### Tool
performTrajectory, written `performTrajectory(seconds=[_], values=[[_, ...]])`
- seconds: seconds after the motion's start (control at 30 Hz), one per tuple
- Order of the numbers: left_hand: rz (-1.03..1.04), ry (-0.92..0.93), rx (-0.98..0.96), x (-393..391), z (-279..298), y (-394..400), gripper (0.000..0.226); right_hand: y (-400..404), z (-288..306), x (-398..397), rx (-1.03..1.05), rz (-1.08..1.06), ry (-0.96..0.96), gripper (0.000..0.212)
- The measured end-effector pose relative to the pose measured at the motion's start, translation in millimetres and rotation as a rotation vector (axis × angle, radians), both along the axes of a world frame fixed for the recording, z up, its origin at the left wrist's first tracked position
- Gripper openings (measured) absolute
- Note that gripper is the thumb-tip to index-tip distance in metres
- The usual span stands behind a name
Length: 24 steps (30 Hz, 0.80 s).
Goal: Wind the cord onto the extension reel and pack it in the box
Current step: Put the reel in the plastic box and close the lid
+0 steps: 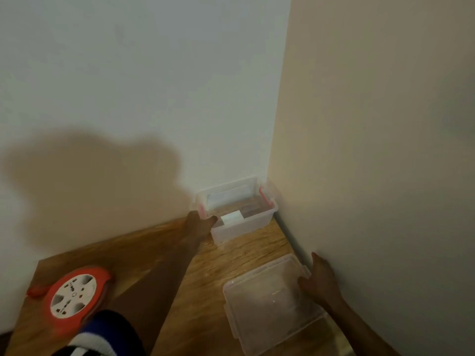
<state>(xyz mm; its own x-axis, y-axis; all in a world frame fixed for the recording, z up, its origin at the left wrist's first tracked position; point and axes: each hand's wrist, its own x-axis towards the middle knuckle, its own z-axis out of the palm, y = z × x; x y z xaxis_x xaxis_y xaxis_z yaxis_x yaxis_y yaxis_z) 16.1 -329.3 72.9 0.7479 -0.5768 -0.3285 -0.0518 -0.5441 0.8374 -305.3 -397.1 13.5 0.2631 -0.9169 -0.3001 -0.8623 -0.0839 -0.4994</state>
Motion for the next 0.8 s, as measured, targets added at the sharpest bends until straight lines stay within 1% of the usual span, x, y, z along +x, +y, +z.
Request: performTrajectory(seconds=[0.07,0.13,0.27,0.37,0.47,0.53,0.6,0.67,0.7,0.8], values=[[0.044,-0.040,0.038,-2,-1,-5,0.056,-1,-8,-4,0.023,0.042,0.051,0.085],[0.070,-0.035,0.046,-2,-6,-7,0.059,-1,-13,-5,0.050,0.060,0.076,0.077],[0.091,0.123,0.038,-2,-17,-4,0.053,-3,-14,-9,0.035,0.092,0.058,0.046],[0.086,0.143,0.001,-4,-18,-2,0.046,-5,-11,-11,-0.006,0.081,0.081,0.031],[0.090,0.163,-0.009,-4,-17,5,0.040,-5,-3,-9,-0.035,0.023,0.022,0.010],[0.088,0.158,0.009,1,-16,16,0.037,-2,0,-4,-0.016,0.010,-0.088,0.013],[0.094,0.153,0.020,10,-16,31,0.032,3,0,0,0.002,0.036,-0.135,0.010],[0.123,0.199,0.004,19,-14,46,0.027,7,-3,7,0.021,0.135,-0.048,0.030],[0.146,0.226,-0.001,23,-12,56,0.028,10,-6,11,0.030,0.194,0.008,0.036],[0.186,0.259,-0.022,34,-3,83,0.029,20,-6,20,0.016,0.252,0.152,0.033]])
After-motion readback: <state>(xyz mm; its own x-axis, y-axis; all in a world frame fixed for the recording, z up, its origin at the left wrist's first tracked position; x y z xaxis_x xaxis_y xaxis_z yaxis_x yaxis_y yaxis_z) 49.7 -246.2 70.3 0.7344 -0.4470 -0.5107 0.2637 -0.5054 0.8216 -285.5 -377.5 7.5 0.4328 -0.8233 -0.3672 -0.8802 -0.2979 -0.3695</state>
